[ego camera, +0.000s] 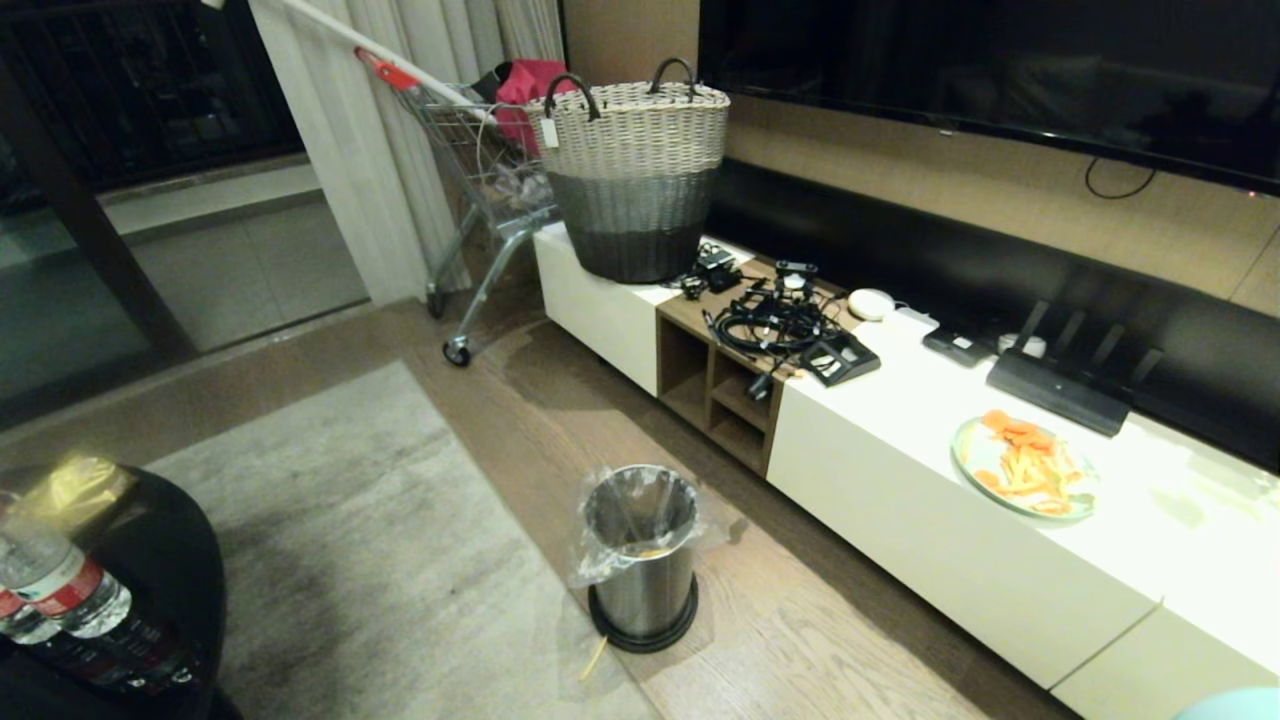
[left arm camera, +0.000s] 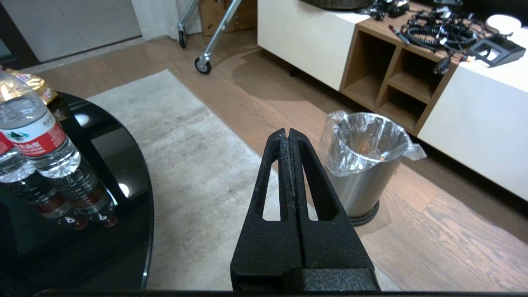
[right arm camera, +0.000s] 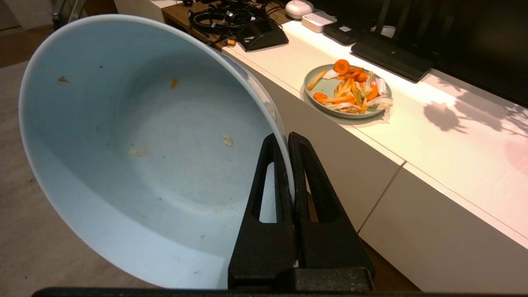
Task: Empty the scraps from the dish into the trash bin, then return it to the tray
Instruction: Put the bowl back to the table
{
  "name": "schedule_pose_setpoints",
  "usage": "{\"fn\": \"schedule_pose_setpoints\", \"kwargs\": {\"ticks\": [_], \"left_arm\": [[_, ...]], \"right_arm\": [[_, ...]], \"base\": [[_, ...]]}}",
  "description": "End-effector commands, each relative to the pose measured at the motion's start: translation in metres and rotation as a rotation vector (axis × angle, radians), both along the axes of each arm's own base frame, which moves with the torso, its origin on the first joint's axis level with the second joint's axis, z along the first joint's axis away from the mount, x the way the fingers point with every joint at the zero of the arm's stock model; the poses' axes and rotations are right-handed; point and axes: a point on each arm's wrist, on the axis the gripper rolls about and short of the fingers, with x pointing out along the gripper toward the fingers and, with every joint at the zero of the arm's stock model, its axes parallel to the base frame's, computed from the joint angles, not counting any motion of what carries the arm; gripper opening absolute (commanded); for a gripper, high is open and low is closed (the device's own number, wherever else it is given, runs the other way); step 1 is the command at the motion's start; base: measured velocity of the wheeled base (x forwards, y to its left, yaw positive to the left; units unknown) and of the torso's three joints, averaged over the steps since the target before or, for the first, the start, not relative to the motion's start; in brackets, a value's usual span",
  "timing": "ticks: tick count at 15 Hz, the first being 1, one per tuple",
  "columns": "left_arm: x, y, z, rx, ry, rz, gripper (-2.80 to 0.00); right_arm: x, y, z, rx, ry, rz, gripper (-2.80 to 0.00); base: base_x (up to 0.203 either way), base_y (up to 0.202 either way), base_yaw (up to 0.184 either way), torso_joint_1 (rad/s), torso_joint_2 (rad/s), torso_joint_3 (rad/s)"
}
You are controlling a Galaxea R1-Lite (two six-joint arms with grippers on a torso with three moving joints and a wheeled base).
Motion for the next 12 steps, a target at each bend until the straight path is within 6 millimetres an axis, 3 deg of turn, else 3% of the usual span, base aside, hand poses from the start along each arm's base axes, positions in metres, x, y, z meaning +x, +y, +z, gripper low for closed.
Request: {"fn": "schedule_pose_setpoints", "kwargs": {"ticks": [1,12], "left_arm": [[0.0000,0.0000,0.0000,-0.001,0.000,0.001,-2.80],[0.0000,0.0000,0.0000,-0.001,0.000,0.001,-2.80]], "right_arm": [[0.0001,0.0000,0.0000,-0.001,0.001,0.000,-2.80],[0.0001,0.0000,0.0002,0.003,0.000,0.000,-2.80]], "base": [[0.000,0.000,0.000,0.002,0.00,0.059],[0.000,0.000,0.000,0.000,0.00,0.003]]}}
